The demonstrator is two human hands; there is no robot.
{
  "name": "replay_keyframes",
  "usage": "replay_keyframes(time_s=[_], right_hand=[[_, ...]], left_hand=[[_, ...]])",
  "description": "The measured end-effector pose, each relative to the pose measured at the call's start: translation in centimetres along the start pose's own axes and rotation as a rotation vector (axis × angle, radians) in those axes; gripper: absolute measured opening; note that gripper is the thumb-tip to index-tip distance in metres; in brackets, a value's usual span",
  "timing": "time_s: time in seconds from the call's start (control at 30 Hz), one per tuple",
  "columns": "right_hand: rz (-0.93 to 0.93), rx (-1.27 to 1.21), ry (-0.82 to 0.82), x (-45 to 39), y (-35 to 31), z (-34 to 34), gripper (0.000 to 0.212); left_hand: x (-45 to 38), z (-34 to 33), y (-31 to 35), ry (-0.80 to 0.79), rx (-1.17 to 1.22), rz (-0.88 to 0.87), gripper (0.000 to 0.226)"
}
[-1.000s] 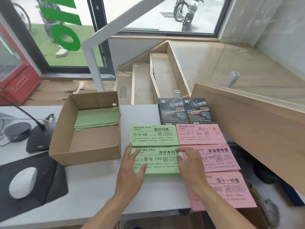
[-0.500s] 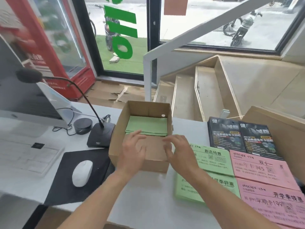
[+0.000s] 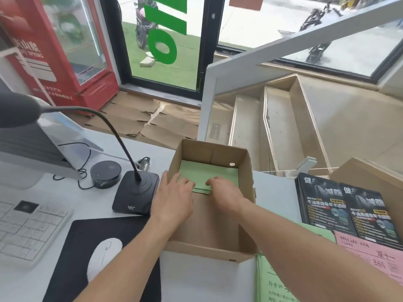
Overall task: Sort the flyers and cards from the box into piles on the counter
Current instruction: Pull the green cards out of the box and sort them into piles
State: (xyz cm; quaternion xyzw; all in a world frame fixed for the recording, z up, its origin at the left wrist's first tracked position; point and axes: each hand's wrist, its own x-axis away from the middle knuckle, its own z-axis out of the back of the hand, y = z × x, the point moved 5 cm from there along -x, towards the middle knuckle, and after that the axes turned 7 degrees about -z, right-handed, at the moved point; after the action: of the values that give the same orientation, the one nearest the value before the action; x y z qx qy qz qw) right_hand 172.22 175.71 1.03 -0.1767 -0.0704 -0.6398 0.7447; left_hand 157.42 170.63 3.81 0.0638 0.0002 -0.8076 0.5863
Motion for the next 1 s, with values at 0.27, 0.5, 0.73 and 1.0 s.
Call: replay_keyframes(time_s=[0.27,0.5,0.73,1.0], right_hand=[[0.116,0.244,0.062,-3.0,-0.2,1.0,0.029],[0.004,0.169,0.172,-2.9,-0.1,0.8,0.042],[0.054,0.118,0.328,-0.1,-2.0,5.5,0.045],[0.164,-0.107,0.527,15.0,1.2,13.2,0.026]], left_hand=[[-0.2,-0.6,-0.1,-0.048,-0.068,0.003,0.037],[-0.1,-0.1,-0.1,0.007,-0.042,0.014,0.043],[0.1,2.2,-0.7,0.257,0.282,0.119,0.100],[3.4,7.5,1.2,0.520,1.119,0.029,0.018]])
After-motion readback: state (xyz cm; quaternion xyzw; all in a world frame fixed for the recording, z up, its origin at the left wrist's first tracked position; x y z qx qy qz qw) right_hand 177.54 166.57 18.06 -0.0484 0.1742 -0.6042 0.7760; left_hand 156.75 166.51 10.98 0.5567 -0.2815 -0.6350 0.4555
